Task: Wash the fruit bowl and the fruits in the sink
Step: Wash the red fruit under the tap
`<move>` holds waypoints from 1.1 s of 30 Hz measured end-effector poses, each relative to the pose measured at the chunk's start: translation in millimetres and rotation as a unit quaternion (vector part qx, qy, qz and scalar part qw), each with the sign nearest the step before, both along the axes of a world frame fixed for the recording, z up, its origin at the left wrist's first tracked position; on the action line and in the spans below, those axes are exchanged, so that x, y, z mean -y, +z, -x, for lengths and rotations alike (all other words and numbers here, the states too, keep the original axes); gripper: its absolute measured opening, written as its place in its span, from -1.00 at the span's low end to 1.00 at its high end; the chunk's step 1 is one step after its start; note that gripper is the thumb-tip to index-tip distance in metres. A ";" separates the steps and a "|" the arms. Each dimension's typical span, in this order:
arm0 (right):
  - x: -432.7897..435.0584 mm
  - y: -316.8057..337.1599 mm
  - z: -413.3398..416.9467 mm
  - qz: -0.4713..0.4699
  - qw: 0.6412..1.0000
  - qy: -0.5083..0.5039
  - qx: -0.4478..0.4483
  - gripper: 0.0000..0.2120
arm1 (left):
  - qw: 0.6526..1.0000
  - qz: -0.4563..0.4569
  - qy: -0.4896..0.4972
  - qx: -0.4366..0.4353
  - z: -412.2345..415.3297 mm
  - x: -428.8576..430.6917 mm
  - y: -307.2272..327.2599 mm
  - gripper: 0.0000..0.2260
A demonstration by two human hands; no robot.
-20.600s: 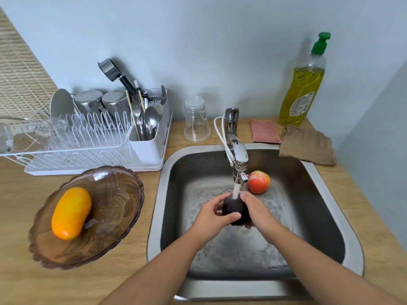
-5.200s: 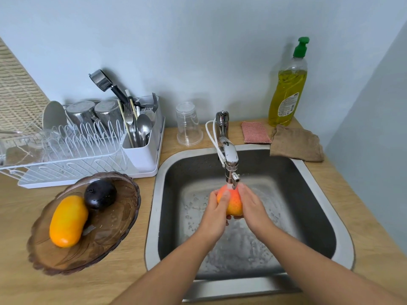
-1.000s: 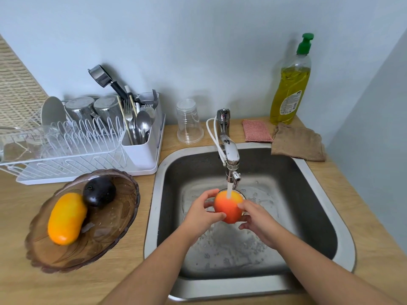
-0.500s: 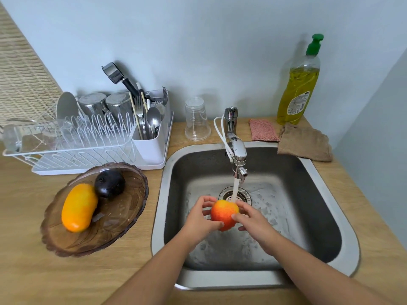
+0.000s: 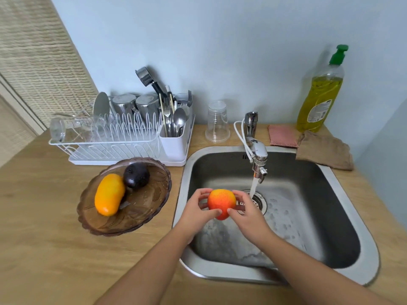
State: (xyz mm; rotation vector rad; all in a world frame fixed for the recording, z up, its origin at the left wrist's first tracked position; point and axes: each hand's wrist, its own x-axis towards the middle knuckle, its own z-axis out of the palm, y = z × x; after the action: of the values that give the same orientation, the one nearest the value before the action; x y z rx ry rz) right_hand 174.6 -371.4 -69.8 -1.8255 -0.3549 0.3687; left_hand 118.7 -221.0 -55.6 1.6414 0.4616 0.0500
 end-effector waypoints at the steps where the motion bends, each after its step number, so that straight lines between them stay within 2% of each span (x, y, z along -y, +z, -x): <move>1: -3.5 3.1 -0.6 0.002 1.000 -0.001 0.021 -0.59 | 1.000 -0.003 0.003 0.010 0.7 -2.3 4.8 -0.54; 8: -16.4 19.8 -7.8 -0.013 0.997 0.007 0.070 -0.56 | 0.998 0.005 0.014 0.057 5.5 -14.5 25.7 -0.56; 33: -12.9 24.4 -2.9 0.019 0.995 0.020 0.099 -0.53 | 0.999 0.001 0.025 0.037 14.1 -13.4 25.4 -0.56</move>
State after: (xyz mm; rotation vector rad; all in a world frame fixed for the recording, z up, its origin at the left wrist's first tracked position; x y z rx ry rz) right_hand 177.5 -358.5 -45.4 -1.8993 -0.5255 0.2242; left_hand 104.6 -207.6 -30.2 1.6209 0.4446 0.1474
